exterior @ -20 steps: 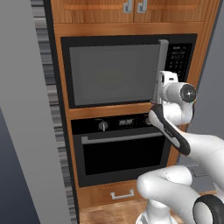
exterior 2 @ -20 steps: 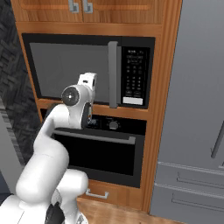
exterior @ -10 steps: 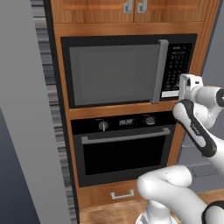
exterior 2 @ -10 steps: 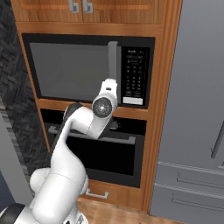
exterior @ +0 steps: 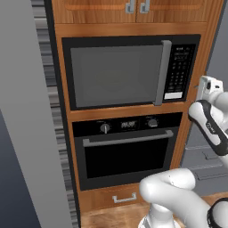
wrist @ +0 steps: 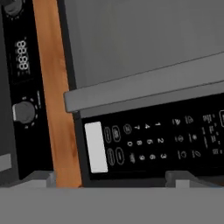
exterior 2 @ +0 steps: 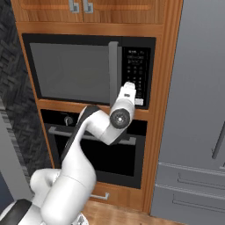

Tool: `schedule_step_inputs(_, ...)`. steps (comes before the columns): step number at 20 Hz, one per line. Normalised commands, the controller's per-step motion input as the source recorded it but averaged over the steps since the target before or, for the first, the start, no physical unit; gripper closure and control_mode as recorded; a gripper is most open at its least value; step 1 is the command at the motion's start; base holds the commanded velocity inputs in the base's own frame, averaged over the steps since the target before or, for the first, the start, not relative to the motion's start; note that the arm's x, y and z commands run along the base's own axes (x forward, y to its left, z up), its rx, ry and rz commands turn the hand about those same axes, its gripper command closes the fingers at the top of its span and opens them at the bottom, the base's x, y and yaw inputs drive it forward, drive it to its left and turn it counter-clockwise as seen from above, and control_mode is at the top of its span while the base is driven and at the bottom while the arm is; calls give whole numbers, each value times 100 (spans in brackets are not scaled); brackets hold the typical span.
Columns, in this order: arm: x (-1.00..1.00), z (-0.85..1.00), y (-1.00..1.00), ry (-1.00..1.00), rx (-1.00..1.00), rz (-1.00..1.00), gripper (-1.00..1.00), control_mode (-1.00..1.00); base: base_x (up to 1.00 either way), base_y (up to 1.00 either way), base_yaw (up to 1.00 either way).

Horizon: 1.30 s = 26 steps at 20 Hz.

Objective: Pick the avocado from the sink and place it in the bowl. Then pick the bowl and place it in the microwave. Then close the microwave door and press the start button.

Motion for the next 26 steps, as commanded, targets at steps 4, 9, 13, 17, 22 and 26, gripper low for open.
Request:
schedule_step_inputs(4,18,-10,-38,-5,6,-14,-100,-100,0,0,0)
schedule_step_inputs(9,21,-7,0,-6,0,-5,-100,-100,0,0,0)
schedule_step_inputs(13,11,-4,9,-4,0,-1,100,-100,0,0,0)
schedule_step_inputs(17,10,-1,3,0,0,0,100,-100,0,0,0)
schedule_step_inputs(22,16,-1,0,0,0,0,100,-100,0,0,0)
schedule_step_inputs(26,5,-17,0,0,0,0,100,-100,0,0,0)
